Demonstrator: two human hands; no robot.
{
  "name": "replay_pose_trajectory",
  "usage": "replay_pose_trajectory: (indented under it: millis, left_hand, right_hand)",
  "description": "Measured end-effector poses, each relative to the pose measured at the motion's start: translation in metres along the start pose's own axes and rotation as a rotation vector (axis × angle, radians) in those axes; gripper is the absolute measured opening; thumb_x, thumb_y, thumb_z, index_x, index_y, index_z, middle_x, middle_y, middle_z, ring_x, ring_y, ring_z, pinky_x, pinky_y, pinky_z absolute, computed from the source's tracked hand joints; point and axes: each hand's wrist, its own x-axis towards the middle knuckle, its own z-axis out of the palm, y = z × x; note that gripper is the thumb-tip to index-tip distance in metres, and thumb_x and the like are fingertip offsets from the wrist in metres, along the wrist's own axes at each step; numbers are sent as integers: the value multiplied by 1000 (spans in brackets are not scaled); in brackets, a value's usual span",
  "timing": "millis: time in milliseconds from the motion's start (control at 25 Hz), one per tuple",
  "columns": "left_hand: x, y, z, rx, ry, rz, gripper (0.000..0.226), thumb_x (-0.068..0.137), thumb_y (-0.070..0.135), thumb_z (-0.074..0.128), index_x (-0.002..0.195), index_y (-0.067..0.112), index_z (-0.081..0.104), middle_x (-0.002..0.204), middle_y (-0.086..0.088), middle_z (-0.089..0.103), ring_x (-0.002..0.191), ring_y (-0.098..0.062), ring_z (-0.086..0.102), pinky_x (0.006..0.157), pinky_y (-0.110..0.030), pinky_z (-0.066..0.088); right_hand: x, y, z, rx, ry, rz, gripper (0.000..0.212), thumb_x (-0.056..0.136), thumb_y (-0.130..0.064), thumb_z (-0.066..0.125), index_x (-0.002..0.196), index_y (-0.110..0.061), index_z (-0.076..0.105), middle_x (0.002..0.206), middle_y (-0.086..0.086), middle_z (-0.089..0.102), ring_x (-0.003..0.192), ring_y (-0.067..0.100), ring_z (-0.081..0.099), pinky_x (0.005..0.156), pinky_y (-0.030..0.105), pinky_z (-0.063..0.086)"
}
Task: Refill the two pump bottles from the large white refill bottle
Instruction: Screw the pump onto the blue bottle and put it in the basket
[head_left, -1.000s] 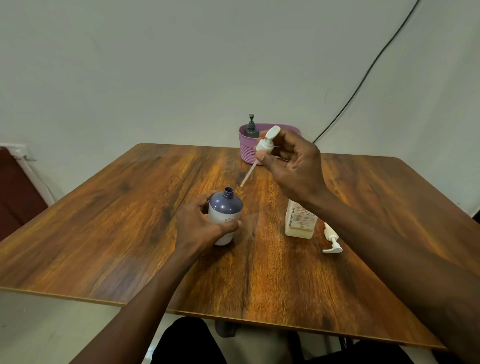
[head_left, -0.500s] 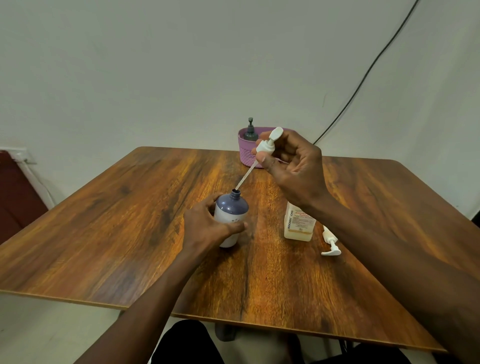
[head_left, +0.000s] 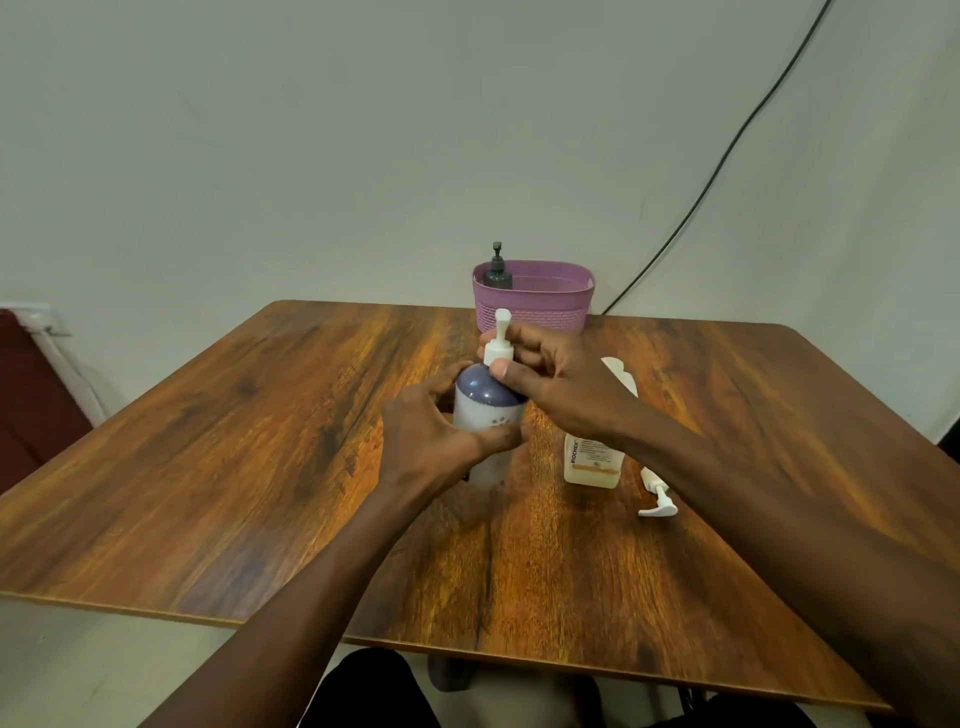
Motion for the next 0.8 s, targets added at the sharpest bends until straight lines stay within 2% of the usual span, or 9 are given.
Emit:
replay_pose_trajectory:
  millis: [120,240,320,440,480,560,680,760,800]
  left_hand:
    - [-1,4,4,-1,24,16,79,57,56,91,127,28,67,108,13,73,92,0,69,75,-20,58]
    - [-3,10,9,17,1,34,71,57,53,92,120,30,69,103,18,72,92,3,68,72,-20,58]
    - [-1,21,9,8,-6,53,62,58,53,92,112,38,66,94,27,68,88,9,67,67,-13,55]
    - [7,31,7,-4,5,55,70,57,61,90,117,34,67,95,22,70,85,8,67,66,-10,53]
    - [9,31,7,-1,8,54,71,57,60,91,118,33,68,96,20,71,84,7,68,67,-11,53]
    - [10,31,7,21,6,56,69,57,59,91,118,34,68,94,21,70,83,8,67,67,-12,54]
    - [5,36,10,13,-2,81,65,58,58,90,114,39,64,93,28,66,86,10,66,69,-10,52]
    - [5,40,13,-3,5,72,63,58,55,91,112,40,63,92,29,65,85,10,66,66,-8,51]
    - [7,40,14,-13,9,68,63,58,54,91,113,39,64,92,28,66,84,10,67,66,-9,52]
  right_hand:
    - [-4,-11,-7,-99,117,22,41,82,-27,85,117,-14,69,107,1,78,96,4,74,81,26,62]
    - [-2,-18,-13,-321,243,105,58,57,-61,89,84,-14,69,79,-1,75,72,12,72,63,30,58]
    - [-1,-19,-15,-325,210,168,68,58,-73,80,94,-16,69,88,-2,75,80,13,71,70,32,60]
    - [-6,-18,-17,65,143,125,63,84,-47,78,137,-20,56,128,1,69,114,11,68,96,34,58]
    - [-9,-20,-19,186,120,100,60,91,-33,76,144,-22,50,132,3,69,117,11,68,97,34,58]
    - [-11,-24,-22,147,165,65,65,87,-19,81,144,-21,50,119,2,75,104,9,73,86,30,62]
    - [-9,-33,-21,-226,373,98,82,61,-51,94,126,-22,53,99,-9,69,83,3,69,67,16,58]
    - [-8,-34,-18,-235,312,123,81,65,-61,86,128,-26,49,109,-9,65,95,4,66,74,18,57]
    - [-7,-34,-20,-142,246,121,75,74,-56,83,134,-28,47,120,-7,65,105,7,66,83,24,59]
